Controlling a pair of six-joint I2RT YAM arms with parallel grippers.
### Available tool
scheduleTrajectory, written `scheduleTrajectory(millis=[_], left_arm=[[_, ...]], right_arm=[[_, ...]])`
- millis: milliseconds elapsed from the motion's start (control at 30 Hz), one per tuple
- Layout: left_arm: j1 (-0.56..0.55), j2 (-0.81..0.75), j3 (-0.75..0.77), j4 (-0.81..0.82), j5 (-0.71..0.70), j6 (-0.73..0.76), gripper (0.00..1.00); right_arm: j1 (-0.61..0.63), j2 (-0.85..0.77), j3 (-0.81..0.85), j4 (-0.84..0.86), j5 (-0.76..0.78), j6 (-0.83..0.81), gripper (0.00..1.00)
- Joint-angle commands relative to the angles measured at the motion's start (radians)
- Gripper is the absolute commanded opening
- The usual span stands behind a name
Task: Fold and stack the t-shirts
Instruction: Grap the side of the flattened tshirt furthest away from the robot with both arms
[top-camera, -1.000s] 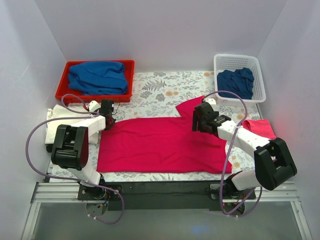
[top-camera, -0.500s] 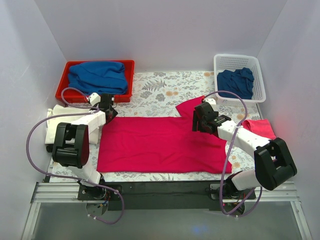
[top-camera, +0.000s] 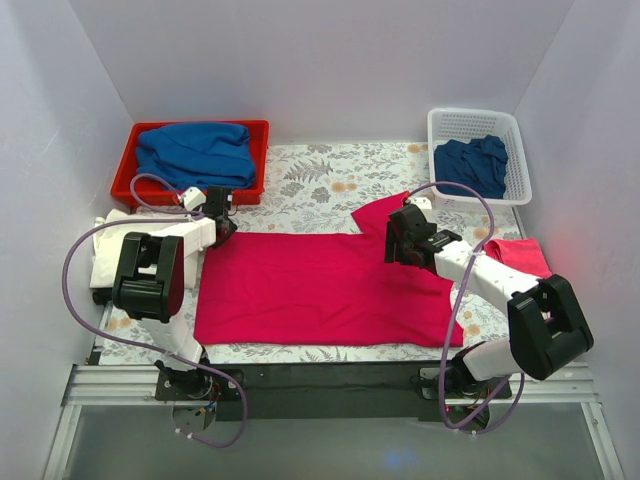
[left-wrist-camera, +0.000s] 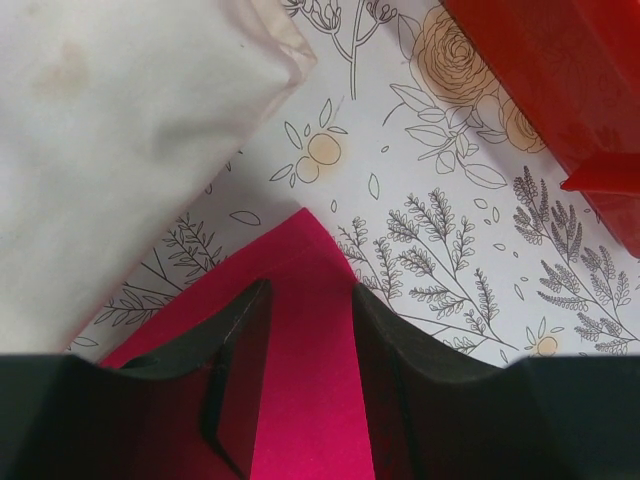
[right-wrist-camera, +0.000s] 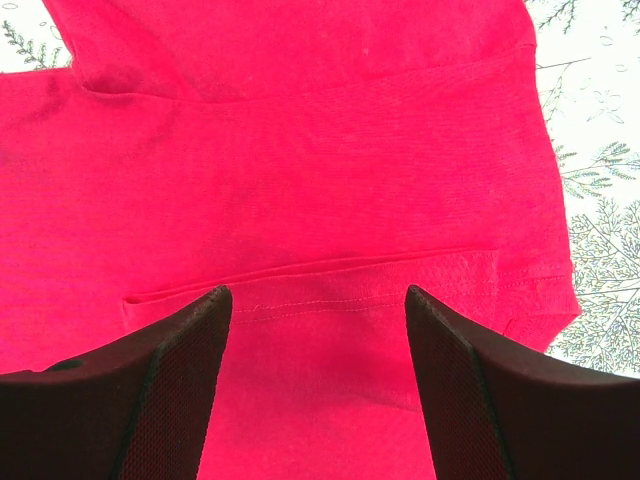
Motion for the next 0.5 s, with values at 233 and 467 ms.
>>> scheduleTrajectory(millis=[233, 467], left_arm=[[0.003, -0.097, 0.012, 0.005, -0.029, 0.018, 0.37], [0.003, -0.062, 0.049, 0.008, -0.039, 0.035, 0.37]], right_arm=[[0.003, 0.041, 0.026, 0.016, -0.010, 0.005, 0.75], [0.005, 0.053, 0.030, 0.016, -0.014, 0.008, 0.74]])
